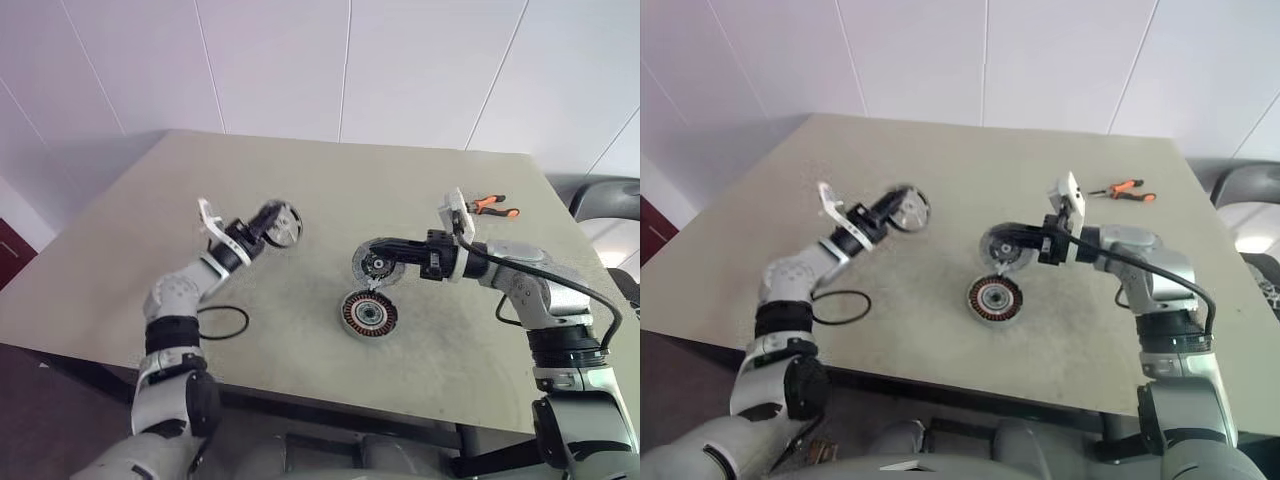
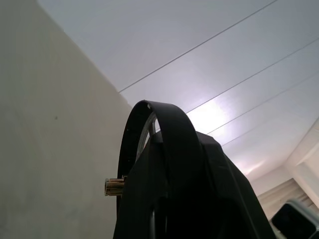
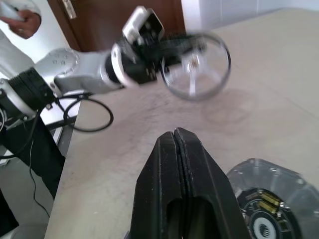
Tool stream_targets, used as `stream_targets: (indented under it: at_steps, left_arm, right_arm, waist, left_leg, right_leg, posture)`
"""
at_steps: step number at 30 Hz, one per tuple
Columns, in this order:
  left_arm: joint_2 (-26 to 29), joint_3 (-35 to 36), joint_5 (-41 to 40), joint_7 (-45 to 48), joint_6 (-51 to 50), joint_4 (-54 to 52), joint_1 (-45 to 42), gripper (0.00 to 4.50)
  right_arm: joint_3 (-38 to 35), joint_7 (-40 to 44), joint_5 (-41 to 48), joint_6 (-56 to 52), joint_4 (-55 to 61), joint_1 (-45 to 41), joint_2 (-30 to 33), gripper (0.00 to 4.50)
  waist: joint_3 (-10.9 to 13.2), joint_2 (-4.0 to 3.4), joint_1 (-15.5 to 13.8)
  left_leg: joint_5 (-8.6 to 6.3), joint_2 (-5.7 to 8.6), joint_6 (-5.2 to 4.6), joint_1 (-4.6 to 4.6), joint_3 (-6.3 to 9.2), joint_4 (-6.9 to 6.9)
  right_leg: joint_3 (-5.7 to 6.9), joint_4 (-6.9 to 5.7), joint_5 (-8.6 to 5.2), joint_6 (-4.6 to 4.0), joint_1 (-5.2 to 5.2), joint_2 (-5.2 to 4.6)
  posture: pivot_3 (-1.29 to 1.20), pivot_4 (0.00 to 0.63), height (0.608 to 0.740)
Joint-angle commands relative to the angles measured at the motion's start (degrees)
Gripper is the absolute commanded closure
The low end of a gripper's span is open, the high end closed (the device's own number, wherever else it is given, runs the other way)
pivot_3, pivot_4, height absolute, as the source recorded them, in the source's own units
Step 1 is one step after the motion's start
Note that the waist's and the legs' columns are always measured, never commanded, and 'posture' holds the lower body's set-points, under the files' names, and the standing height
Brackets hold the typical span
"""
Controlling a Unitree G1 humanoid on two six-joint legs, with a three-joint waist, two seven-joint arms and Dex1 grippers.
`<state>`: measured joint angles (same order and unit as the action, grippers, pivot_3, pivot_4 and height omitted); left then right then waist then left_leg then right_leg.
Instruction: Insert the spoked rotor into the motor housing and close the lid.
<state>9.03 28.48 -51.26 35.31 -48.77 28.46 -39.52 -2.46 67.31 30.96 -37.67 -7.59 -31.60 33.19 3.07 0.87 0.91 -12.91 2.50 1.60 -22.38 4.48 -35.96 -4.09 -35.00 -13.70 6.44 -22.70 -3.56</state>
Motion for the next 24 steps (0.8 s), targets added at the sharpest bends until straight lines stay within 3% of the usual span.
stream_targets:
  at_steps: [1,10,24]
  left_arm:
    - [-1.0,0.9,-6.2,0.9,-3.4,-5.7,-1.6,4.16]
    - [-5.2,-0.4,-23.6,-7.9,-14.1,-23.7,0.5,4.16]
    - [-9.9,-9.0,-38.0,-19.8,-18.9,-25.5,6.4,4.16]
  right_arm:
    - [-2.3,0.7,0.7,2.0,-0.9,-1.7,1.6,4.5]
    - [-3.8,0.7,-1.2,5.7,-6.0,-1.4,4.9,4.5]
    - [-7.3,0.5,-2.6,9.4,-9.6,2.6,10.3,4.5]
  waist:
    - [0.0,0.01,-0.1]
    - [0.0,0.06,0.1]
    - [0.0,0.06,0.1]
  left_leg:
    - [0.0,0.0,0.0,0.0,0.01,0.01]
    - [0.0,-0.03,0.0,0.04,0.0,-0.09]
    - [0.0,0.0,0.0,0.09,-0.03,-0.2]
  right_leg:
    - [0.0,0.0,0.0,0.01,0.0,0.0]
    - [-0.01,-0.05,-0.05,-0.08,0.05,0.03]
    - [-0.05,-0.06,-0.11,-0.13,0.13,0.04]
  posture:
    - [0.0,0.0,0.74]
    - [0.0,0.0,0.74]
    - [0.0,0.0,0.74]
